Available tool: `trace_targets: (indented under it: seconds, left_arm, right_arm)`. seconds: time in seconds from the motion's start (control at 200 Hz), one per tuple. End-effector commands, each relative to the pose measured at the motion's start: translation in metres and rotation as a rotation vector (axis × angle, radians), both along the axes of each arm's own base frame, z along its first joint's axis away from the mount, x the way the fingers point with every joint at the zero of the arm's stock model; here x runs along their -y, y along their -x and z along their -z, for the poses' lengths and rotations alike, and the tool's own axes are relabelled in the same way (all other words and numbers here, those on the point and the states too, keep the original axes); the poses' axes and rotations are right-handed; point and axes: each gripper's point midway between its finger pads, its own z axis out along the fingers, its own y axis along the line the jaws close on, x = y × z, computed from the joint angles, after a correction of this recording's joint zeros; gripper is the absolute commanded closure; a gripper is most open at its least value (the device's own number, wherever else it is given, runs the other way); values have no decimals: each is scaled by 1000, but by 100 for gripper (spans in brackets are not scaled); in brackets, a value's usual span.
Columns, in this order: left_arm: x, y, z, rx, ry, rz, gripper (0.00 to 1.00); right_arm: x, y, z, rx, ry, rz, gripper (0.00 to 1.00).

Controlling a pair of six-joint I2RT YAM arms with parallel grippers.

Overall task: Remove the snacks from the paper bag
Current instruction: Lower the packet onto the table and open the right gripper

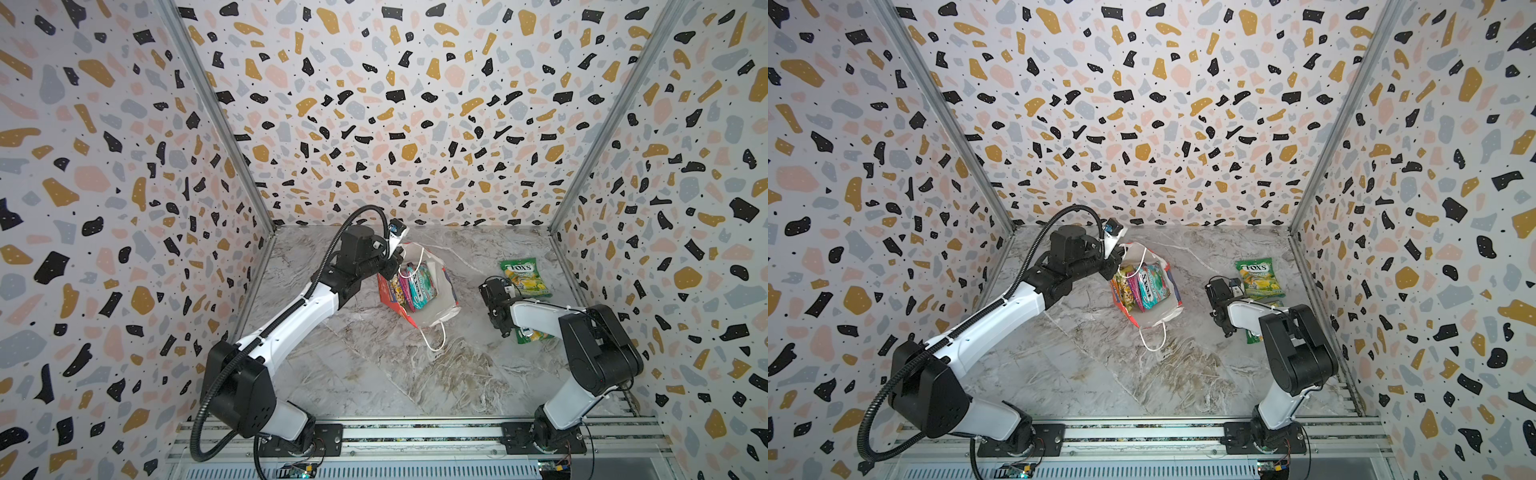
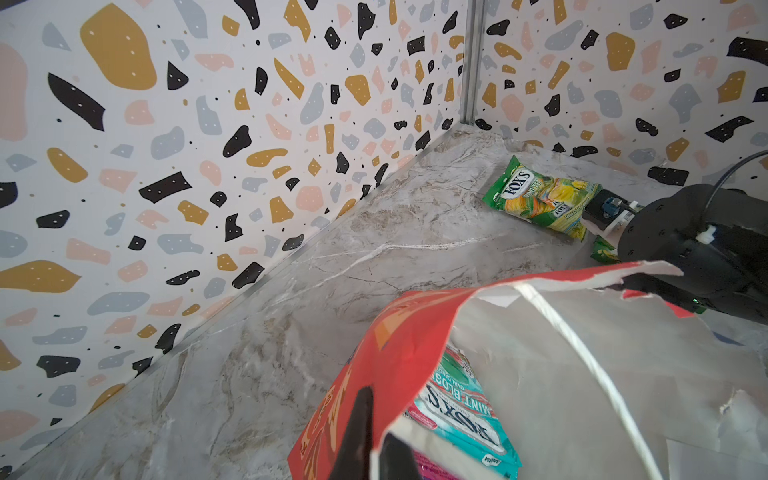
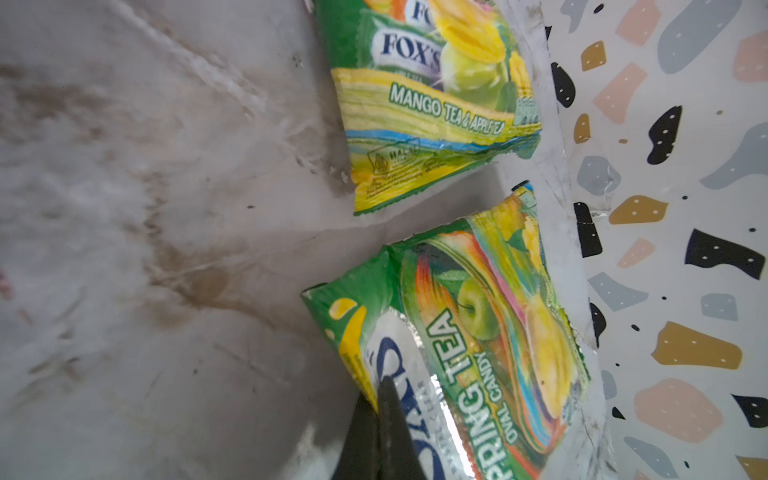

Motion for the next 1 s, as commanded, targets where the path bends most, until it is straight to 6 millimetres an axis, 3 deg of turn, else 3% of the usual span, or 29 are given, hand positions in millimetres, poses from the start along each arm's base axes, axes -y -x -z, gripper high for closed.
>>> trace_targets:
  seconds: [0.0, 0.29, 0.355, 0.431, 0.641, 0.726, 0.846, 0.946, 0.996]
  left_arm:
    - [6, -5, -41, 119, 56, 15, 100]
    - [7, -6, -39, 116, 58, 18, 100]
    - [5, -7, -41, 121, 61, 1, 100]
    - [7, -6, -40, 109, 62, 10, 100]
    - [7, -5, -40, 103, 62, 12, 100]
    - [7, -5, -42, 101, 66, 15, 100]
    - [8, -5, -41, 96, 72, 15, 100]
    - [10, -6, -40, 84, 69, 20, 100]
    - [11, -6, -40, 70, 66, 24, 100]
  right_arm:
    - [1, -3, -5, 14, 33, -6, 100]
    - [3, -6, -13, 20, 39, 32, 95]
    - [-1, -7, -16, 14, 11, 43, 87]
    - [-7, -11, -22, 27, -28, 24, 61]
    - [-24, -22, -53, 82, -124, -28, 56]
    - [-45, -28, -71, 113, -212, -92, 55]
    - [-98, -32, -112, 224, -471, -282, 50]
    - [-146, -21, -168, 396, -747, -495, 76]
    - [-163, -10, -198, 484, -831, -584, 84]
